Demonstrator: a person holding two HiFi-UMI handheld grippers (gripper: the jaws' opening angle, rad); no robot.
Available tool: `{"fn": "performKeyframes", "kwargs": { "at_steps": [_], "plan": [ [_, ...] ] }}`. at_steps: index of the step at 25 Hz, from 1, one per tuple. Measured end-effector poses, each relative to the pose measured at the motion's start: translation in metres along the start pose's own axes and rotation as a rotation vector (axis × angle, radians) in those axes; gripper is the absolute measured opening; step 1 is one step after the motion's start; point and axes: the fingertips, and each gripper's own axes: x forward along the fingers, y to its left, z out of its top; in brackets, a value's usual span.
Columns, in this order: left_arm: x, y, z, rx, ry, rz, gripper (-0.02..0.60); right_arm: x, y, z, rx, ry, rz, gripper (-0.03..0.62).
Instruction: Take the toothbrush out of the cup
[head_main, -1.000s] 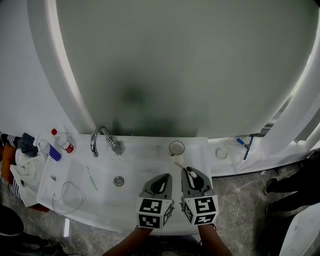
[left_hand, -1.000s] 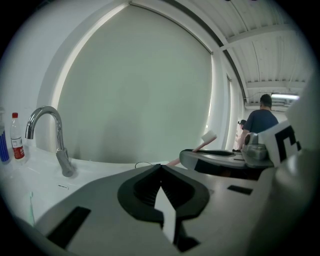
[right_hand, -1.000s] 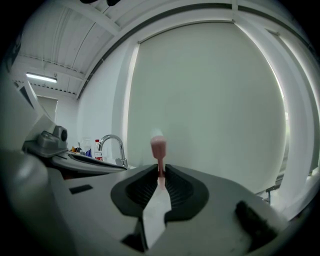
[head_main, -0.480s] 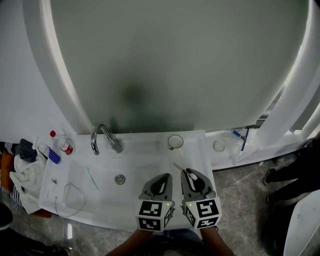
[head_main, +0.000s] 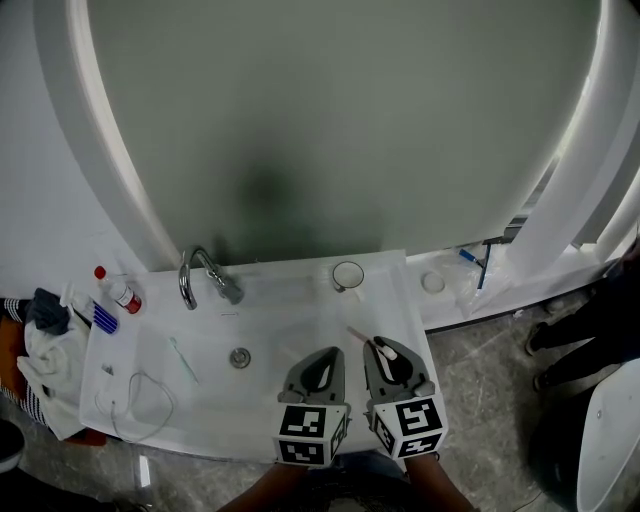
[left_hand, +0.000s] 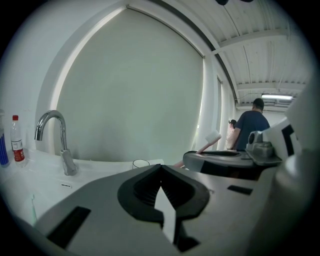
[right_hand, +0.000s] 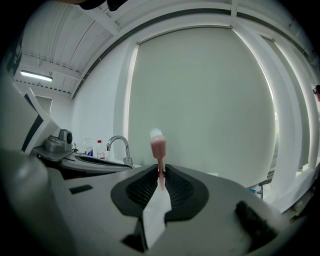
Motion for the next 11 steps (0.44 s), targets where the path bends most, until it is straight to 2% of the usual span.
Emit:
{"fn": "performKeyframes", "kwargs": {
  "at_steps": [11],
  "plan": [
    [0.0018,-0.0013,-0.0015,-0.001,-0.011,-0.021,0.009,0.0013,0.0028,-0.0014,-0.005,-0.003,-0.005,0.051]
  ]
}}
